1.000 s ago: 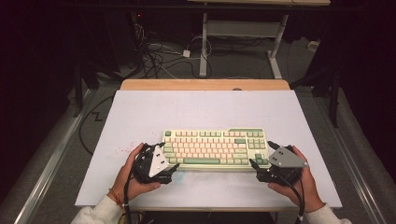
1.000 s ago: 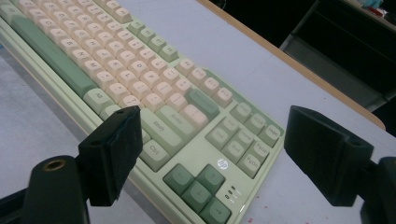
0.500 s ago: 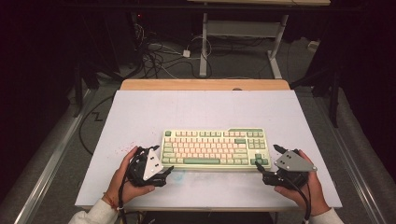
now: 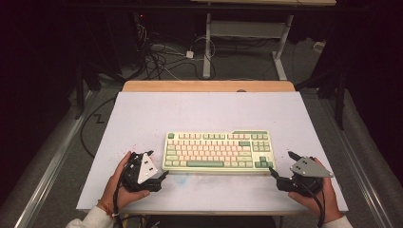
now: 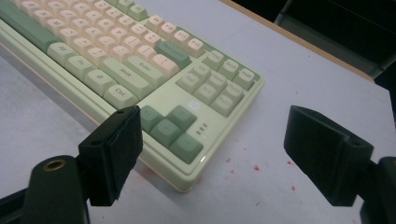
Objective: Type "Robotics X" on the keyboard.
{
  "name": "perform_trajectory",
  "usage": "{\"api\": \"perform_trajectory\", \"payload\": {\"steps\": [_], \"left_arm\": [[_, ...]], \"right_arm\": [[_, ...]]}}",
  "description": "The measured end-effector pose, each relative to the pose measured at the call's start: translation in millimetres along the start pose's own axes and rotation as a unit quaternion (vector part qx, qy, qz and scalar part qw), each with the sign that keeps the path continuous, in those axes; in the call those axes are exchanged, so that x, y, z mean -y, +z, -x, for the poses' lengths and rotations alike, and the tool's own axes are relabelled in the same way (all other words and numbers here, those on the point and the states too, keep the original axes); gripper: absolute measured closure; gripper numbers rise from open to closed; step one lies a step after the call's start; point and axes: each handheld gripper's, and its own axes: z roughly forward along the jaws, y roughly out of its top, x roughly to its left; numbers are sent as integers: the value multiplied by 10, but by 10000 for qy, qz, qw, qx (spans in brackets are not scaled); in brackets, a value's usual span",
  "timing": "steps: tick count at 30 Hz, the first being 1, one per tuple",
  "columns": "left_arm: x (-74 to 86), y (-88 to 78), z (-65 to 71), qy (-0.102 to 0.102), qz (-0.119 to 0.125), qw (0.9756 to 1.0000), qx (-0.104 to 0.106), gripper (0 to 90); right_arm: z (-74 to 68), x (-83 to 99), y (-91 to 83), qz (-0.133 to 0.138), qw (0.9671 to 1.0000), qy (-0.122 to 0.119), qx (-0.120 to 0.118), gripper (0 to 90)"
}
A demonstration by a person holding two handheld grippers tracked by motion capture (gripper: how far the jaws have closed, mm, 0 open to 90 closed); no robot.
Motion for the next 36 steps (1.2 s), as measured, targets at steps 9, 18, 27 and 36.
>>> {"api": "perform_trajectory", "payload": {"steps": [9,18,27,36], "left_arm": [[147,7,-34,-149,-162,9997,64,165],[128,-2,-5,-87,-78,9999,81,165],[110,14,-19,-76,-44,9999,134,158],[102,9,-5,-62,-61,9999,110,158]], "right_arm": [[69,202,-8,-116,9997,219,81,200],[28,169,-88,-44,9998,112,174,171],[-3,158,-102,-36,9997,91,208,170],[-25,153,-117,-9,9997,60,226,169]]}}
